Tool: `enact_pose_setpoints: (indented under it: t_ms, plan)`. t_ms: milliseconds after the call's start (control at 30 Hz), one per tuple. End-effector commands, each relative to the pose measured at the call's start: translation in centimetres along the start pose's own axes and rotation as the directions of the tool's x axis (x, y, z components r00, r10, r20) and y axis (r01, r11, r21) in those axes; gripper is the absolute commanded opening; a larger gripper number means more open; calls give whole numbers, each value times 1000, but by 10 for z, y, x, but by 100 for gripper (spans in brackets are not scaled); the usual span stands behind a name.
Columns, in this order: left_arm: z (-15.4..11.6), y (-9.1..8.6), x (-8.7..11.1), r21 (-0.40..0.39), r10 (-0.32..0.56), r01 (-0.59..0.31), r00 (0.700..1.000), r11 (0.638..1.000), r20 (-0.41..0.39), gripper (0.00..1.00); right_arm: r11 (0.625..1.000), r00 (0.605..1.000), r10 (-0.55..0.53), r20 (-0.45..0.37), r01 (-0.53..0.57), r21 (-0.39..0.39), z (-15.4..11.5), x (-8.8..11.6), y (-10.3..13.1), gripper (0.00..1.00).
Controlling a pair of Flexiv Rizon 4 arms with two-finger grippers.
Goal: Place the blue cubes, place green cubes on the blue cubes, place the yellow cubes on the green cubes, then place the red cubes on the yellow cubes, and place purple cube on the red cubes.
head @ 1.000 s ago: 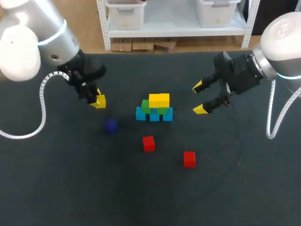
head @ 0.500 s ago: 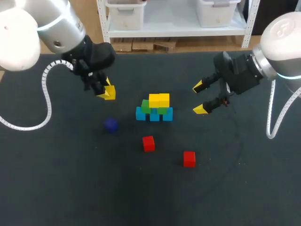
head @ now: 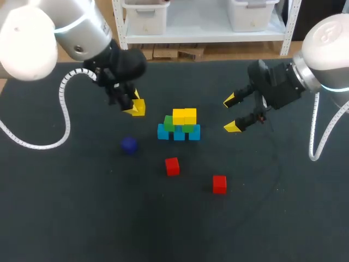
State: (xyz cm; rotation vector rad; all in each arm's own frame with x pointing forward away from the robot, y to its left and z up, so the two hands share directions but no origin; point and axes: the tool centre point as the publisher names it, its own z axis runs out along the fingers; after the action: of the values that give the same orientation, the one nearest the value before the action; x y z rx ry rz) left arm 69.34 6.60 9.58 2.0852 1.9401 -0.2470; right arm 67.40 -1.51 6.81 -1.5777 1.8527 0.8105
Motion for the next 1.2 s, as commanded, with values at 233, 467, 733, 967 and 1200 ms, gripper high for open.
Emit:
enact_pose_setpoints:
  t_ms: [233,467,733,967,1200]
  plan:
    - [8,2,-14,11,12,-12,1000,1000,7,0,1000,1000,-1,2,1,0,0,0,0,100]
    - [17,3,-25,29,30,-30,999,999,15,0,1000,1000,-1,2,1,0,0,0,0,100]
    - [26,2,-33,47,34,-34,999,998,17,0,1000,1000,-1,2,1,0,0,0,0,100]
    - [31,5,-40,55,34,-35,999,998,12,0,1000,1000,-1,2,1,0,0,0,0,100]
    - [37,6,-45,66,40,-40,999,997,8,0,1000,1000,-1,2,1,0,0,0,0,100]
